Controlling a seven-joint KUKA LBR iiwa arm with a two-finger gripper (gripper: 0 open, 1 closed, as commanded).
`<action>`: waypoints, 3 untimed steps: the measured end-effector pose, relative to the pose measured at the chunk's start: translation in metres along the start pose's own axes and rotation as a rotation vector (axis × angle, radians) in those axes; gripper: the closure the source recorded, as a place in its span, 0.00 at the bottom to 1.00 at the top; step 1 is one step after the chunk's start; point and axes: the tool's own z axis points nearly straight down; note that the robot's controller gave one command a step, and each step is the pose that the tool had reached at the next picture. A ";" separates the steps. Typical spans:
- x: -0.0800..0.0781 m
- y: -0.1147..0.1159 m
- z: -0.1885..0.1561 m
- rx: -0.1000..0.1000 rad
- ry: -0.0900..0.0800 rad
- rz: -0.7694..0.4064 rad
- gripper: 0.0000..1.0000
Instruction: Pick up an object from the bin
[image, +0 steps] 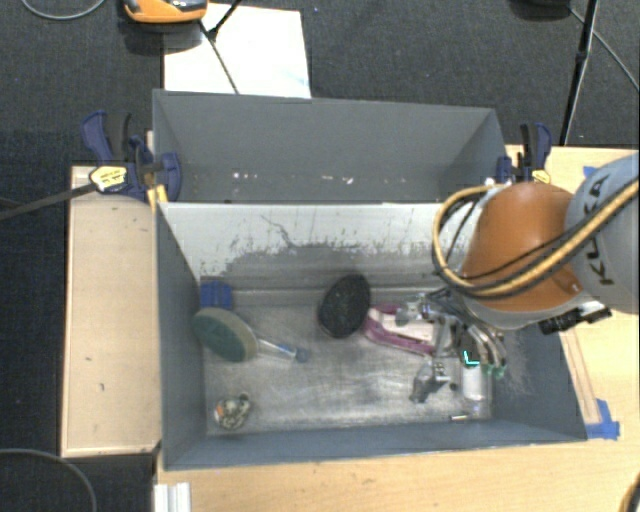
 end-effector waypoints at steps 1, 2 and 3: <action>-0.061 -0.036 0.075 0.002 -0.007 -0.073 0.00; -0.061 -0.034 0.071 0.001 -0.010 -0.074 1.00; -0.064 -0.033 -0.089 0.002 -0.014 -0.090 1.00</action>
Offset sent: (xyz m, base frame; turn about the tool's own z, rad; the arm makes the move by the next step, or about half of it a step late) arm 0.0590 -0.0349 -0.0717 -0.0753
